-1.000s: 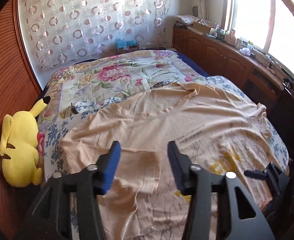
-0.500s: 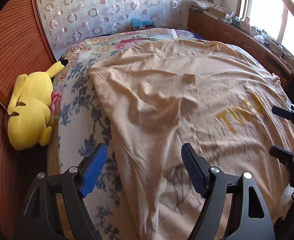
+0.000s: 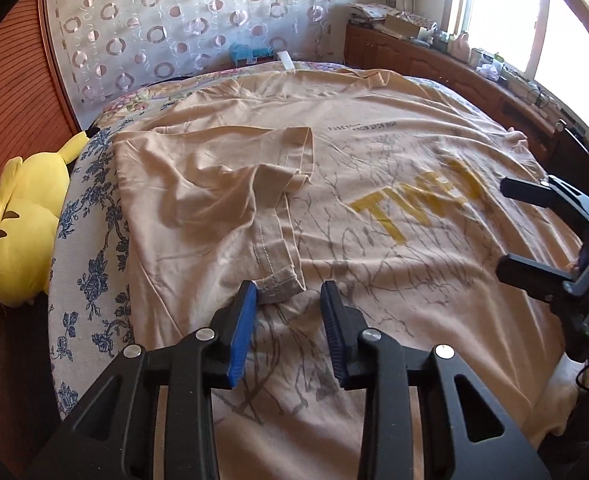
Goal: Fold small clothes
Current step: 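Fold the held sleeve across the shirt body and open the left gripper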
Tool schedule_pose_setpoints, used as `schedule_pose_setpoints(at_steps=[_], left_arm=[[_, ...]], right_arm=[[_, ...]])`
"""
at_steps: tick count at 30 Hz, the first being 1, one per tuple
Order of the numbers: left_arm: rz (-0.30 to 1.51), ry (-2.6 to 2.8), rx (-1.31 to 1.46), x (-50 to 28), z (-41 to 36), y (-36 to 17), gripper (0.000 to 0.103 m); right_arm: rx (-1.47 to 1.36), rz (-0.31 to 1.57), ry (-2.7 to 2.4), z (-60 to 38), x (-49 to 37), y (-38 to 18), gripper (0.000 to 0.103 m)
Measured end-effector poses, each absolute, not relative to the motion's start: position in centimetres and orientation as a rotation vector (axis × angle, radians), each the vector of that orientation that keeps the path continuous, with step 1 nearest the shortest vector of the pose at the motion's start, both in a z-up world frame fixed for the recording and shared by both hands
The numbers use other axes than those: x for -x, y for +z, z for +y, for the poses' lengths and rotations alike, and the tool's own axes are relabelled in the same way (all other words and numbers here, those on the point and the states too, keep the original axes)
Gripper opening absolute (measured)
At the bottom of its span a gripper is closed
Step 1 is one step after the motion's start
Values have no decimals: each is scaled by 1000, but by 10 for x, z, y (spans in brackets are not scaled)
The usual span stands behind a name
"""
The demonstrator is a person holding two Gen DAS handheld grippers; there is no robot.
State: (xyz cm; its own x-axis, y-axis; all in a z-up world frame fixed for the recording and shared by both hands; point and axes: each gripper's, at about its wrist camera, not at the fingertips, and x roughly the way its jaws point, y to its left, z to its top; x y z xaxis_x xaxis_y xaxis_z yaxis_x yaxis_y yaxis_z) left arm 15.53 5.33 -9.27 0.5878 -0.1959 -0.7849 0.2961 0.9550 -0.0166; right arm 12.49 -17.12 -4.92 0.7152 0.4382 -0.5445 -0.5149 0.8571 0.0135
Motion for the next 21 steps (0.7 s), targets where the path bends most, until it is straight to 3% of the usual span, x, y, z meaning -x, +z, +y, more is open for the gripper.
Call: schedule_pose_setpoints(at_steps=[2,3,5,13,14,17,18,21], left_arm=[[891,-278,-141,-156,52,-93,32],[887,-266,-157,-156,51,-93,18],[882,-252,-171,-154,51,-92,8],[830,-290,-152,-123,49,-67,8],[834,-283,-159,-121,48,-66,10],[835,-300,-146,-120,48,-63,29],[831,-302,-138,-121,49,-62,44],[822,-285,-126,-128,49,-61,65]], right_arm=[[143,565,529,-171,-125,-49,100],[143,565,529,-171,-125,-49,100],[144,564,529,-171,-125,-49,100],[143,561,531,-172,-125,-49,100],[143,562,531,-172,-125,-49,100],[143,562,532,-172,-125,-49,100],[143,561,531,-172,-125,-49,100],[141,560,531,-172,-125,-49,100]])
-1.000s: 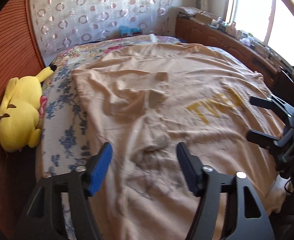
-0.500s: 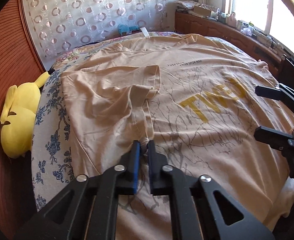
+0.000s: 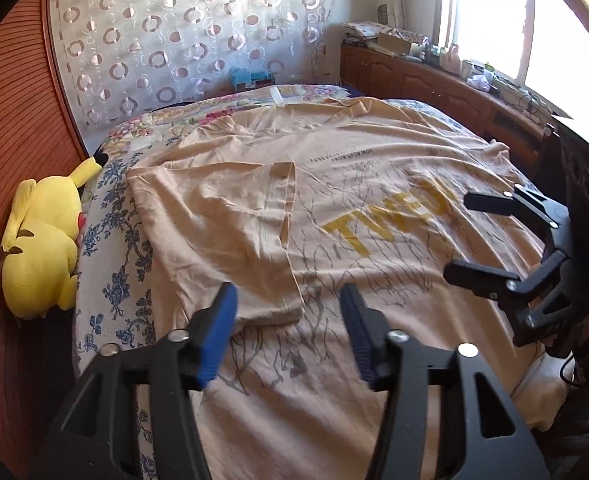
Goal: Fold small clothes
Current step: 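Fold the held sleeve across the shirt body and open the left gripper, then move the right gripper to the other sleeve of the shirt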
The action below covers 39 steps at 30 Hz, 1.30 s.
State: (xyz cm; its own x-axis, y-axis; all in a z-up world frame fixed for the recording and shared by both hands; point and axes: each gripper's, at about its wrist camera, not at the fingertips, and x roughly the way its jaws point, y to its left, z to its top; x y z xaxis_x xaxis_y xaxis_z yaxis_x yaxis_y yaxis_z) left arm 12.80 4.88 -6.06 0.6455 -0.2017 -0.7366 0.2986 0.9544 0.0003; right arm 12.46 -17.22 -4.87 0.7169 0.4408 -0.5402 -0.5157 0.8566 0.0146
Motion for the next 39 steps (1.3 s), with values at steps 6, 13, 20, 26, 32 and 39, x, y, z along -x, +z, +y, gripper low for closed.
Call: schedule_pose_setpoints(at_steps=[6,13,20,26,32,39], left_arm=[[825,-254,-95,-148,46,-67,79],[837,-244,-100,-168,31,-72,79],[844,-287,-127,-185,-8,-70,79],[870,-329,-165,-202,-50,-80,79],[881,-350,-192,-214,-80,-88,79],[887,-359,-186,-220,-91,-95,80]], right_arm=[[132,558,530,-173,-124,-49,100],[151,548,486,-185,-125,-44,100],[134,510,335,-251,-135,-26,100],[61,535,194,-325,-153,-23,100],[3,552,98,-382,-168,-24,100],[-6,576,47,-406,-177,-21,100]])
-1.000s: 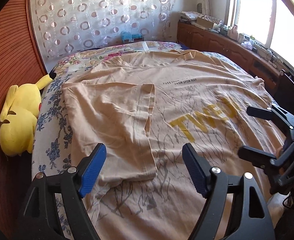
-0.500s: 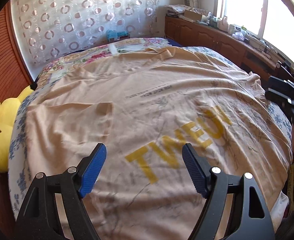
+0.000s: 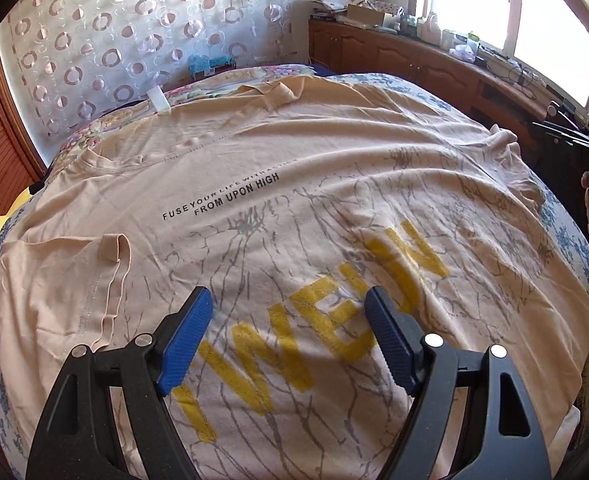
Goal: Fold small clothes
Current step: 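Move the right gripper to the other sleeve of the shirt, then grasp the sleeve with the right gripper and fold it across the body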
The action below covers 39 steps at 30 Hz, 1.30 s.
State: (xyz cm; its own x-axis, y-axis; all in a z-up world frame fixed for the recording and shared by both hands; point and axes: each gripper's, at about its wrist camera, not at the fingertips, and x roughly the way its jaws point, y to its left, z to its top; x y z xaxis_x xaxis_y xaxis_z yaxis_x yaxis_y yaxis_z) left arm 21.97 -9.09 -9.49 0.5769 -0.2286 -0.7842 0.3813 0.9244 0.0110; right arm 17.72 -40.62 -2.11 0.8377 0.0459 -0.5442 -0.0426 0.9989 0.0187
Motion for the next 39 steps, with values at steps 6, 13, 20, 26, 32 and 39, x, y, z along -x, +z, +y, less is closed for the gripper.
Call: schedule_pose_setpoints(at_steps=[6,13,20,26,32,39], left_arm=[[889,-373,-186,-220,-93,-96,87],[892,-379,-192,-222,-97,-97,89],[893,-370,-198,-222,-97,-97,91],[894,-365,-191,-223,-97,-97,91],[896,-364,-187,-223,-95,-98,93],[896,-364,-186,-223,-95,-98,93]], right_arm=[[-51,636,44,-399,-193,-18,100],[-72,707,57,-411,-210,-7,100],[-120,769,77,-427,-226,-4,89],[-92,770,108,-425,-227,0,61],[-30,779,100,-420,-230,-1,17],[-9,684,196,-399,-216,28,2]])
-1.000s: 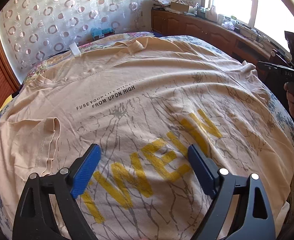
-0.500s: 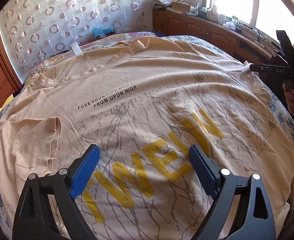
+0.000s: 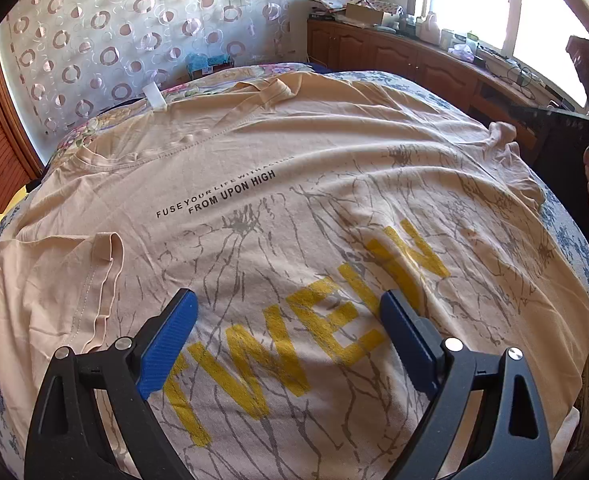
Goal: Fold small clothes
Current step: 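Grasp the sleeve with the right gripper and fold it across the body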
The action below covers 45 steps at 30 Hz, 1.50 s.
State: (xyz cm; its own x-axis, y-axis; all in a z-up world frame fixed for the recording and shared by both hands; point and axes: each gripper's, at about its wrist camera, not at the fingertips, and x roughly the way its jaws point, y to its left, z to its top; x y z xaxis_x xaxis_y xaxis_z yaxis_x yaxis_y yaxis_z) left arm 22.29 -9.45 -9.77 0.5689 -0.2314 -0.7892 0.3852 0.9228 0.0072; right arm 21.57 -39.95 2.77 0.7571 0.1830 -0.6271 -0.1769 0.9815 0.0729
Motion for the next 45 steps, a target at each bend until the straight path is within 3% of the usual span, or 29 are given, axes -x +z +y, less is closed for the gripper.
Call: schedule_pose_setpoints(at_steps=[7,9,11,16,25,27,29,31,43,45], left_arm=[[896,-364,-187,-223,-95,-98,93],[896,-364,-187,-223,-95,-98,93],[896,-364,-187,-223,-95,-98,93],[896,-364,-187,-223,-95,-98,93],[896,-364,-187,-223,-95,-98,93],[896,-364,-187,-223,-95,-98,93],[896,-364,-187,-223,-95,-98,93],[896,-364,-187,-223,-94,-98,93],[896,-364,-187,-223,-94,-98,93],[896,-364,-187,-223,-94,-98,93]], right_arm=[[78,566,286,-356,-192,66,2],[82,596,231,-362,-199,59,12],[86,633,163,-370,-208,47,40],[-8,751,58,-415,-234,3,53],[-282,853,79,-467,-251,-35,53],[-277,851,88,-467,-251,-36,43],[-257,833,122,-468,-261,-25,11],[-186,804,106,-462,-256,-17,7],[-4,604,424,-345,-197,49,8],[28,590,487,-320,-190,52,31]])
